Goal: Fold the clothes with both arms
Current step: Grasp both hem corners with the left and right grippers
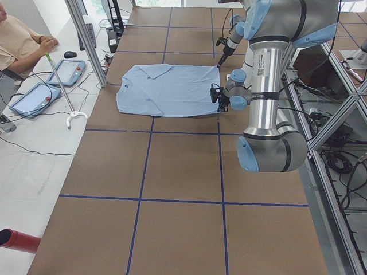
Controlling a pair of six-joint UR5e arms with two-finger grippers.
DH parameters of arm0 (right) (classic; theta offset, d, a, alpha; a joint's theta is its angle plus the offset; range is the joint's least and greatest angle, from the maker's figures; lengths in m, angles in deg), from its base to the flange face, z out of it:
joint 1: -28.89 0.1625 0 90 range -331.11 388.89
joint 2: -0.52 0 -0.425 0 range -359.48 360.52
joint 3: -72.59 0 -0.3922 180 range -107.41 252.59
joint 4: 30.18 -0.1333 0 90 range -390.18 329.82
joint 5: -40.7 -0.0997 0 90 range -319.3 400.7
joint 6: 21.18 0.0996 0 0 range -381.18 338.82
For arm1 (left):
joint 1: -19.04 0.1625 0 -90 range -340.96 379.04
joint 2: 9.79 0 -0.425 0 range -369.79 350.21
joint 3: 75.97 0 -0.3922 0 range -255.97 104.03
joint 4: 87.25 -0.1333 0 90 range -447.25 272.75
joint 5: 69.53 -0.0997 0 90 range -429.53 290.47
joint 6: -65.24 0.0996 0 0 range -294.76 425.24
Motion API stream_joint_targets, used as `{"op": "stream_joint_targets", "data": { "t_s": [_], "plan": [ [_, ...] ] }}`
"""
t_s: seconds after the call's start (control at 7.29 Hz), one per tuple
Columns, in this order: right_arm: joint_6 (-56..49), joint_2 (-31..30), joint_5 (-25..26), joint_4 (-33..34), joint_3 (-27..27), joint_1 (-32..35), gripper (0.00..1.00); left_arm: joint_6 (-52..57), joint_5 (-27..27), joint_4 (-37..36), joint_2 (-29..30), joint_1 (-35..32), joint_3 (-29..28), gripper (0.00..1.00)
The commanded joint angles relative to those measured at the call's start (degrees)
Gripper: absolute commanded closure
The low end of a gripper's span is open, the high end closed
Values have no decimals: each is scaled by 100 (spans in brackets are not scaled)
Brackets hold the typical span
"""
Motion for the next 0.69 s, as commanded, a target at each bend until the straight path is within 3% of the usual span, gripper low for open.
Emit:
{"op": "stream_joint_targets", "data": {
  "t_s": [0.0, 0.14, 0.41, 0.55],
  "plan": [
    [-37, 12, 4, 1, -110, 105, 31, 9, -2, 0, 39, -1, 1, 100],
    [-20, 39, 4, 1, -118, 105, 40, 0, 7, 0, 40, -1, 1, 100],
    [15, 39, 4, -16, -119, 105, 78, 9, 7, 0, 40, -1, 9, 100],
    [15, 39, 4, -16, -119, 105, 78, 0, 7, 0, 66, -1, 9, 100]
  ]
}}
